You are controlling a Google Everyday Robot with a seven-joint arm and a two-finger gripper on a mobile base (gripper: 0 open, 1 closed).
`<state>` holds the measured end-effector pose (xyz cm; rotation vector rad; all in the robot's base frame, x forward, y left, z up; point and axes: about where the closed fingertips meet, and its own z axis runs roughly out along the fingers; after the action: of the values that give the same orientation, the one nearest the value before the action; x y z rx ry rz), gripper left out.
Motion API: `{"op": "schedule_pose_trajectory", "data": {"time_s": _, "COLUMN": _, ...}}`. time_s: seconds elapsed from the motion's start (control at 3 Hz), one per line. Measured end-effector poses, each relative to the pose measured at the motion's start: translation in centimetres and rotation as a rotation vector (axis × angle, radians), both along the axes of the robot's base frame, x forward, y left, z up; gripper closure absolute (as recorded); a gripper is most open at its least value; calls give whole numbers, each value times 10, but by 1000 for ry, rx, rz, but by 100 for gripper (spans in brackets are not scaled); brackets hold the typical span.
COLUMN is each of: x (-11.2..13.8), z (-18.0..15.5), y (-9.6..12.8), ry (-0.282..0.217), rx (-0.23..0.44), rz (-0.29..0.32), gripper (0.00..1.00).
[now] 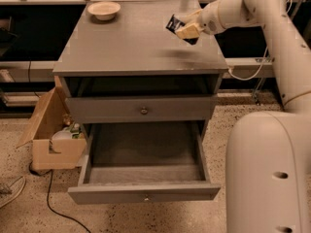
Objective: Pick rxbar blueberry from middle drawer and place on counter
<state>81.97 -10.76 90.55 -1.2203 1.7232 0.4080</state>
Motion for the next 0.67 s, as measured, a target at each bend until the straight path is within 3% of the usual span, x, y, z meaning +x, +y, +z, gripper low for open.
{"op": "schedule_pose_trajectory", "data": {"time_s": 0.67, "x": 13, "z": -15, "y": 14, "ry": 43, "rx": 19, "rz": 9, "gripper": 12}}
